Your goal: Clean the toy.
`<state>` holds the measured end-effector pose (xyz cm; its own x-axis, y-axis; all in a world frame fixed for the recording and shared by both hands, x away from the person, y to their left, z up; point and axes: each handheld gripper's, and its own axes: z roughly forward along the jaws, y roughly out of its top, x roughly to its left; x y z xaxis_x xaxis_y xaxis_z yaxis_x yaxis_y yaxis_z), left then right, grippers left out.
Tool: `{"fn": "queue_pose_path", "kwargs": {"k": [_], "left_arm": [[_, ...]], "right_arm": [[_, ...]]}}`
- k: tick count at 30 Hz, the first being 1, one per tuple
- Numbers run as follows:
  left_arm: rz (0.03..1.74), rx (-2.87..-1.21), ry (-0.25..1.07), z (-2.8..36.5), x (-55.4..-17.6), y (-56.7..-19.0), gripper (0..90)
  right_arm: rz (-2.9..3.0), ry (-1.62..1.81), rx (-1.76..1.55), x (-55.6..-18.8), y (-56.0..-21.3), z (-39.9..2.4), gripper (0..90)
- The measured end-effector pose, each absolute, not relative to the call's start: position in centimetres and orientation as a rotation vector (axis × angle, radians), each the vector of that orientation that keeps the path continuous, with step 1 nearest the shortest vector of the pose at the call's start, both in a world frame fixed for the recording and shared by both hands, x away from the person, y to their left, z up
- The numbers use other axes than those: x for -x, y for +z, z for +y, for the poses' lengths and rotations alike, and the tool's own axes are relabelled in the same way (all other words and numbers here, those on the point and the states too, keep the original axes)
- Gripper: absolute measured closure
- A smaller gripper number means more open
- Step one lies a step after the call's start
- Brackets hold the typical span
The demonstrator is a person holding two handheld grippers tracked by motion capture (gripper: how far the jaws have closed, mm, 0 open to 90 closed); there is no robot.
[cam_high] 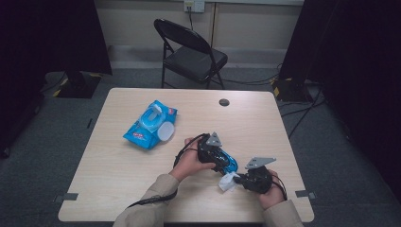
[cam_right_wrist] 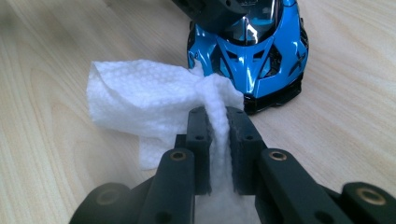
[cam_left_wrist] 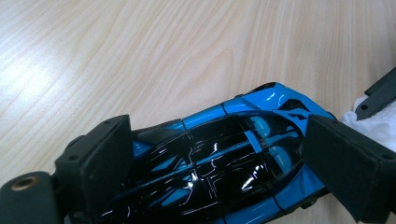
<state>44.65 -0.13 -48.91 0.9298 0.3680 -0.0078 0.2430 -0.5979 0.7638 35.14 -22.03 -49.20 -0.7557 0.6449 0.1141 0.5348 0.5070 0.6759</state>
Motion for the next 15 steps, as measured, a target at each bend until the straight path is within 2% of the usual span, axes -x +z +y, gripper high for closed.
{"fn": "queue_pose_path", "kwargs": {"k": [6,15], "left_arm": [[0.439,-2.232,0.202,-0.13,-44.55,-49.15,4.4],[0.418,-2.217,0.203,0.12,-44.59,-49.33,4.5]], "right_arm": [[2.589,1.079,-1.024,-35.12,-49.20,-22.00,80.8],[2.572,1.072,-1.052,-35.19,-49.19,-22.05,80.7]]}}
